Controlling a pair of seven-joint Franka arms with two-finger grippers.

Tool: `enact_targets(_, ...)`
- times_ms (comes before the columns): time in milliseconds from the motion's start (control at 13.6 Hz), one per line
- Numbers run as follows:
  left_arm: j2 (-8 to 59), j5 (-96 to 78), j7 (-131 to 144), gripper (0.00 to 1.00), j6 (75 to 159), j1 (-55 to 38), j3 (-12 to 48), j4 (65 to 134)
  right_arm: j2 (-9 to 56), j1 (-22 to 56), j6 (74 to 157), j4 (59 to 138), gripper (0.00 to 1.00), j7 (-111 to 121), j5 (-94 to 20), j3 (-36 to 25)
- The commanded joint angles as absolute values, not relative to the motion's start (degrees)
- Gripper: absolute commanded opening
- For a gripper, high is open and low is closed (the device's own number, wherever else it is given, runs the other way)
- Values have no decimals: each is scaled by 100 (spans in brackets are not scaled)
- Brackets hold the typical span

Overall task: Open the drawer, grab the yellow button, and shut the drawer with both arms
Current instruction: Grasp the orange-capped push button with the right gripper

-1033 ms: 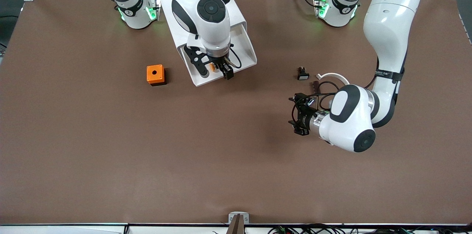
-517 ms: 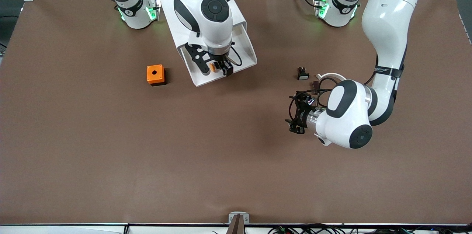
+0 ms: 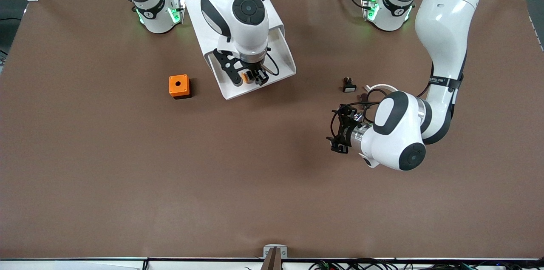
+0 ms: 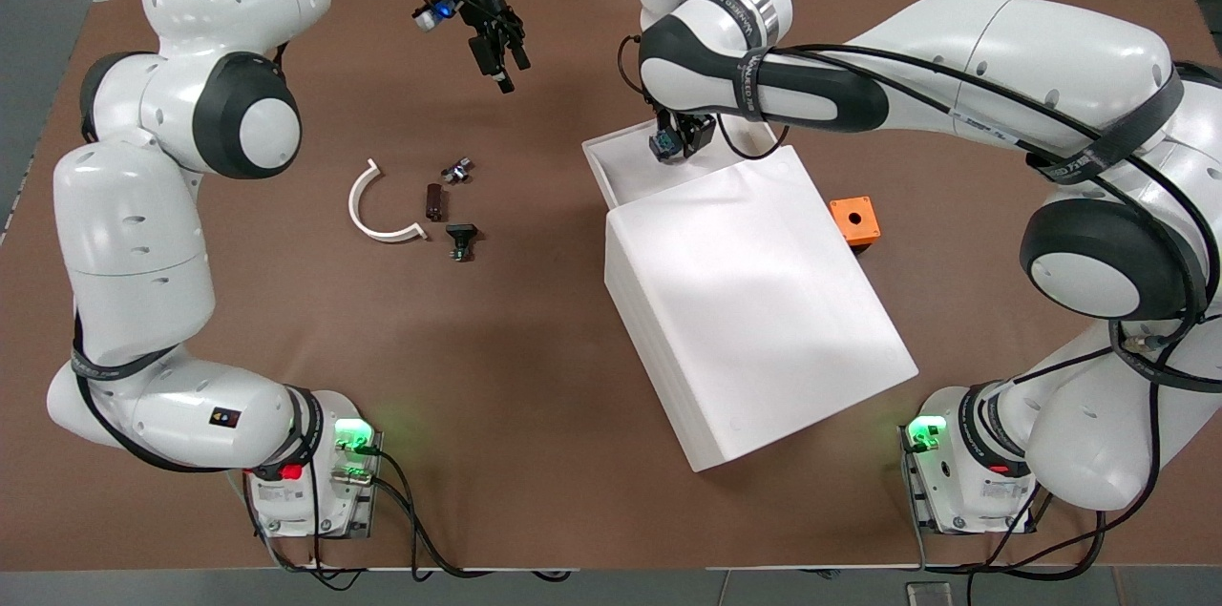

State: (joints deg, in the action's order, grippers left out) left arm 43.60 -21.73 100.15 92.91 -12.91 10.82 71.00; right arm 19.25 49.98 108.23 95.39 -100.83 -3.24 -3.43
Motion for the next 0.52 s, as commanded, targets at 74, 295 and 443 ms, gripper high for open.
enact_targets(74,4158,-2065,9941,99,9509,-1345,1081,7172,1863,4992,10723,9378,0,-10108,-395,-395)
enact_targets(295,4166,-2074,9897,99,9791,-1345,1151,7181,1863,4668,10347,8897,0,-9758,-703,-413)
enact_targets(443,4175,-2074,9896,99,9922,-1388,1195,7207,1820,4326,9846,8562,0,-9179,-870,-422)
